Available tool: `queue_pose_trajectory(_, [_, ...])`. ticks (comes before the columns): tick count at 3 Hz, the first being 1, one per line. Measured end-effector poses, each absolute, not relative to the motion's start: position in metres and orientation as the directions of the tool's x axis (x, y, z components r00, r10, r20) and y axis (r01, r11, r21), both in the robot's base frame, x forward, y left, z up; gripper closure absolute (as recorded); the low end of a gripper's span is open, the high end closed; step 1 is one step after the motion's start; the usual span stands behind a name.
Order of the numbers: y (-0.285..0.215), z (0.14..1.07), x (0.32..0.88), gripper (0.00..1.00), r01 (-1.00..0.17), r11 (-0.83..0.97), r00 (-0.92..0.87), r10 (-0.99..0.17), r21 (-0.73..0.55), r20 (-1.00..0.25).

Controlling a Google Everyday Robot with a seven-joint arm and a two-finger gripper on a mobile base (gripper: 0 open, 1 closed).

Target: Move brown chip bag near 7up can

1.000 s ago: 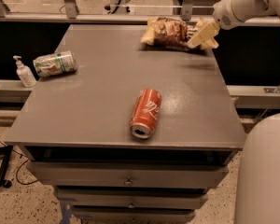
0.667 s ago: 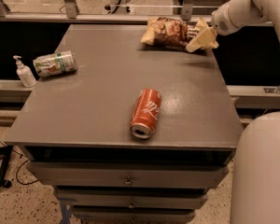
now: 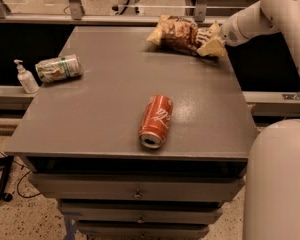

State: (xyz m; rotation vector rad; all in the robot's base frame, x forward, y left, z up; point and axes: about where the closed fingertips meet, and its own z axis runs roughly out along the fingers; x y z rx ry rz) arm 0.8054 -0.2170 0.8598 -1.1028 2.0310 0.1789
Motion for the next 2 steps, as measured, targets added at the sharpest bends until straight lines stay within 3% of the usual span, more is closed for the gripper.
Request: queue_pose_trajectory(2, [-0.198, 0.864, 0.802, 0.88, -0.783, 0.586, -0.269, -0.622, -0.209, -0.735])
